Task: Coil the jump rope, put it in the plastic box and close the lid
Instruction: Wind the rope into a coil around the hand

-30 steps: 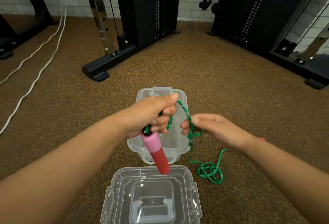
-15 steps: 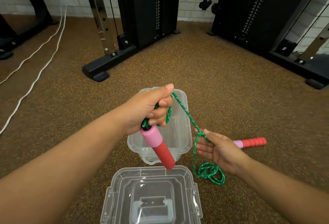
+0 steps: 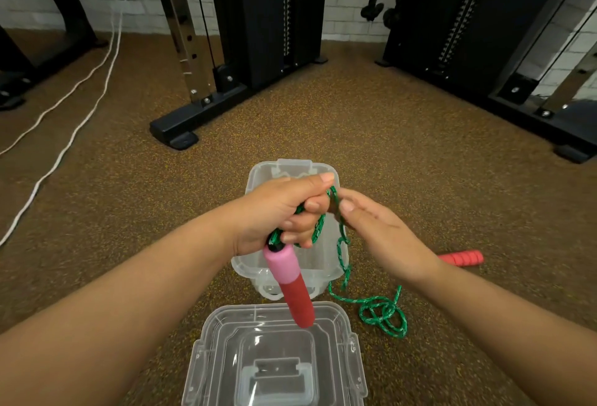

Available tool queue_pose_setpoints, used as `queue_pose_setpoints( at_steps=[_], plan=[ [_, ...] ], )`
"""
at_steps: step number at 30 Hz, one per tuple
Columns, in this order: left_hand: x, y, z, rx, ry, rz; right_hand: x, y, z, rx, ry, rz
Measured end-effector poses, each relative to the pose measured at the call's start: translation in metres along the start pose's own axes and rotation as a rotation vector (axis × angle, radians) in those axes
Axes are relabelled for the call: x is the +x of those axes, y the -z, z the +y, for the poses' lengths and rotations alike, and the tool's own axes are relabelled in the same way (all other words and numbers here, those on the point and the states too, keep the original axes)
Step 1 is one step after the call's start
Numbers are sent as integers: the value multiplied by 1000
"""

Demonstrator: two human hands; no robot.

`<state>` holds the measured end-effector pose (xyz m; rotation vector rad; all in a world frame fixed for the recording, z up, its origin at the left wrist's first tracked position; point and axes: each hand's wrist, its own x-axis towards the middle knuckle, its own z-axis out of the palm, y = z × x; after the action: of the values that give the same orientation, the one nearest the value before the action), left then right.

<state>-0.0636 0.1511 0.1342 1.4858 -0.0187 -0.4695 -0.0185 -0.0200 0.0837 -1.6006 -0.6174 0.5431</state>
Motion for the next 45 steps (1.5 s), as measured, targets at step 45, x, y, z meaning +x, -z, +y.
queue_pose_setpoints(
  at_steps=[45],
  plan=[
    [-7,3,-3,-125,-38,42,-6,2,5,-60,-94,-27]
  ],
)
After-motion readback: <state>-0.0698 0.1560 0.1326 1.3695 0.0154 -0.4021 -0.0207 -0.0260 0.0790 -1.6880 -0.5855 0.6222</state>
